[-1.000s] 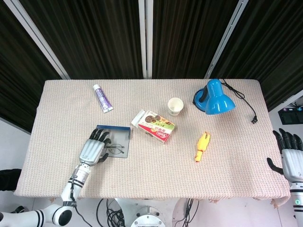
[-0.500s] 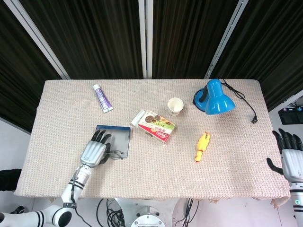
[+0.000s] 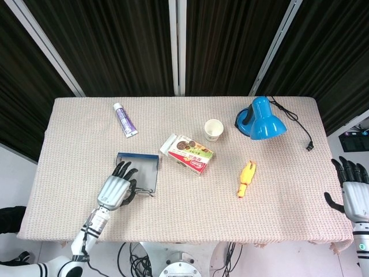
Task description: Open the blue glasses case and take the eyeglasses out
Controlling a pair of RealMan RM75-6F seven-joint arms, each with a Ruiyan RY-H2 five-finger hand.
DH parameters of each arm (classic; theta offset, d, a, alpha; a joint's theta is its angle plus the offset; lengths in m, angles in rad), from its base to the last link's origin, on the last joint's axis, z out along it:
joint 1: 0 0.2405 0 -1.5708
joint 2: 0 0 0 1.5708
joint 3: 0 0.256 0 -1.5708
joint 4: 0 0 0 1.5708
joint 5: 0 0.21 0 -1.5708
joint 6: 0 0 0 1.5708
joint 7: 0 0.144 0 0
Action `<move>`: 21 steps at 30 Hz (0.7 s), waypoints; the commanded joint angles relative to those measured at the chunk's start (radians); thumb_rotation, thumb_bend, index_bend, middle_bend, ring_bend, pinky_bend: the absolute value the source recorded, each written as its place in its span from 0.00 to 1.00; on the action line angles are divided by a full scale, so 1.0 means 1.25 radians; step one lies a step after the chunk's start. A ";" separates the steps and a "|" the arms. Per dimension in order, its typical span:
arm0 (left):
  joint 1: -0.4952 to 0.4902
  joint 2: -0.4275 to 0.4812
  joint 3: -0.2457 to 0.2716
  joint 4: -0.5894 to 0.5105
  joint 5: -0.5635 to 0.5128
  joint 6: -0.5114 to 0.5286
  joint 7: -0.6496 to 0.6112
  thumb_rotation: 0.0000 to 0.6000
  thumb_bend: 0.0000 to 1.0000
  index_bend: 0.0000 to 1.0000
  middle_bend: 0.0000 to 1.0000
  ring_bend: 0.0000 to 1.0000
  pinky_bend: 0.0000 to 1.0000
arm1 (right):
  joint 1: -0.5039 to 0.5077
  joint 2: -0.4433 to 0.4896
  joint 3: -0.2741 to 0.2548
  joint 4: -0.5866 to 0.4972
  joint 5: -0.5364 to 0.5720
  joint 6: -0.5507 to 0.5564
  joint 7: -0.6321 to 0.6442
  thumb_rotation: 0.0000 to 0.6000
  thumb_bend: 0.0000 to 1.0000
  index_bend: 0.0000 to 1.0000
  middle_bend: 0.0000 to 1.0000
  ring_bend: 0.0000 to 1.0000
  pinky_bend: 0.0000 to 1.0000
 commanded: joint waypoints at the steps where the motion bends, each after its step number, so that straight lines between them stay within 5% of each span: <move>1: 0.018 0.031 0.028 -0.051 0.047 0.033 0.010 1.00 0.41 0.77 0.20 0.00 0.05 | 0.000 0.001 0.000 -0.002 -0.001 0.001 -0.001 1.00 0.25 0.00 0.00 0.00 0.00; 9: 0.046 0.092 0.092 -0.150 0.073 0.021 0.046 1.00 0.41 0.78 0.22 0.00 0.05 | 0.001 -0.002 -0.004 -0.006 -0.008 0.003 -0.009 1.00 0.25 0.00 0.00 0.00 0.00; 15: 0.042 0.102 0.094 -0.156 0.042 -0.027 0.052 1.00 0.41 0.73 0.21 0.00 0.05 | 0.000 -0.003 -0.006 -0.011 -0.012 0.005 -0.015 1.00 0.25 0.00 0.00 0.00 0.00; 17: 0.040 0.100 0.091 -0.147 0.035 -0.039 0.042 1.00 0.40 0.60 0.21 0.00 0.05 | 0.000 -0.003 -0.005 -0.012 -0.011 0.006 -0.016 1.00 0.25 0.00 0.00 0.00 0.00; 21: 0.036 0.098 0.080 -0.130 0.032 -0.052 0.012 1.00 0.34 0.08 0.18 0.00 0.05 | -0.001 -0.001 -0.003 -0.014 -0.008 0.007 -0.018 1.00 0.25 0.00 0.00 0.00 0.00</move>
